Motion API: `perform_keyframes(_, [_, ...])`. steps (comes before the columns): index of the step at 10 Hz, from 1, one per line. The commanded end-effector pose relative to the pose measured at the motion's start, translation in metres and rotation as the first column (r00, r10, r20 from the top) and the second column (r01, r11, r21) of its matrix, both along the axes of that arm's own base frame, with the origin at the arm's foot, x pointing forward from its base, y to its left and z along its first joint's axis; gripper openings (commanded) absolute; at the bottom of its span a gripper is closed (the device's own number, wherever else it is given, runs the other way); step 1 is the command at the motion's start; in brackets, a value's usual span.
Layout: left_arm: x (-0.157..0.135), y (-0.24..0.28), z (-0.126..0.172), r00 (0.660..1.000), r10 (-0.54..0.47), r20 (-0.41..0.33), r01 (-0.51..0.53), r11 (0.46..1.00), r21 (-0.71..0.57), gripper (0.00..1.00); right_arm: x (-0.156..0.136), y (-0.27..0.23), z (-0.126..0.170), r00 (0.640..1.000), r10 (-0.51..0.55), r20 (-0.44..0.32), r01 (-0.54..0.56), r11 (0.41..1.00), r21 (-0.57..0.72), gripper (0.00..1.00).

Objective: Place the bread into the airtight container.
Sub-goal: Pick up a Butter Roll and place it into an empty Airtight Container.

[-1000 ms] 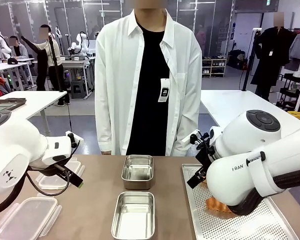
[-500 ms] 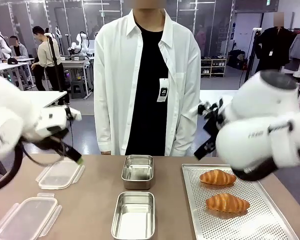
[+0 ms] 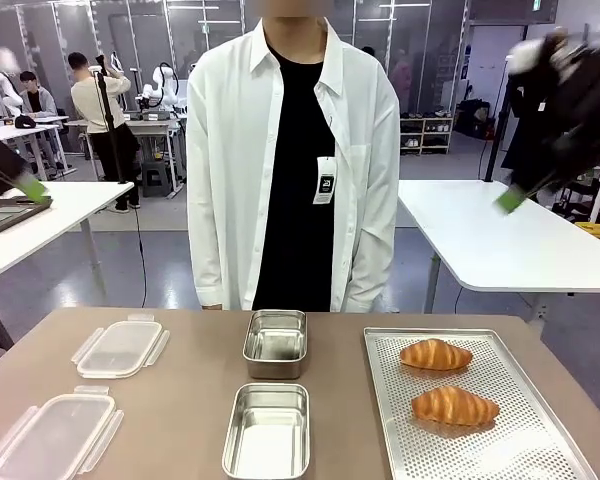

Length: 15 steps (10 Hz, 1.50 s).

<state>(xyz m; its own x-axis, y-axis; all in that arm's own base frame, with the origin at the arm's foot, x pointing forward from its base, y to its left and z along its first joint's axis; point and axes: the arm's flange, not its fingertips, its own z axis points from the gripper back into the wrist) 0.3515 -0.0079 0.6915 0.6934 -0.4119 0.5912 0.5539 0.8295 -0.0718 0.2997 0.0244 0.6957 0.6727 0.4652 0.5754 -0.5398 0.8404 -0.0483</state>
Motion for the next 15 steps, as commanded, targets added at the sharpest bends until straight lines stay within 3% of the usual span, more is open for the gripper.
perform_keyframes(1, [-0.015, 0.04, 0.03, 1.0, -0.023, -0.004, 0.022, 0.999, -0.046, 1.0, -0.028, -0.052, 0.031, 0.998, 0.058, 0.027, -0.059, 0.998, 0.036, 1.0])
perform_keyframes(3, [-0.048, 0.074, 0.046, 0.998, 0.013, 0.065, -0.006, 0.995, -0.102, 1.0, -0.048, -0.098, 0.038, 1.0, -0.015, 0.023, 0.014, 0.998, 0.06, 1.0])
perform_keyframes(6, [-0.078, 0.098, 0.048, 0.995, 0.055, 0.086, -0.044, 0.991, -0.128, 1.0, -0.066, -0.138, 0.036, 0.996, -0.091, 0.022, 0.09, 0.993, 0.077, 1.0])
perform_keyframes(7, [-0.078, 0.096, 0.047, 0.993, 0.064, 0.095, -0.049, 0.988, -0.147, 1.0, -0.061, -0.139, 0.031, 0.991, -0.13, 0.017, 0.128, 0.988, 0.091, 1.0])
perform_keyframes(8, [-0.073, 0.104, 0.058, 0.993, 0.083, 0.084, -0.073, 0.99, -0.117, 1.0, -0.065, -0.139, 0.04, 0.995, -0.091, 0.028, 0.088, 0.991, 0.104, 1.0])
perform_keyframes(13, [-0.073, 0.104, 0.058, 0.993, 0.083, 0.084, -0.073, 0.99, -0.117, 1.0, -0.065, -0.14, 0.04, 0.994, -0.11, 0.023, 0.107, 0.989, 0.102, 1.0])
perform_keyframes(14, [-0.073, 0.104, 0.058, 0.993, 0.083, 0.084, -0.073, 0.99, -0.117, 1.0, -0.07, -0.119, 0.051, 0.993, 0.076, 0.086, -0.072, 0.996, -0.047, 1.0])
perform_keyframes(15, [-0.073, 0.104, 0.058, 0.993, 0.083, 0.084, -0.073, 0.99, -0.117, 1.0, -0.071, -0.096, 0.057, 0.972, 0.213, 0.096, -0.19, 0.96, -0.208, 1.0])
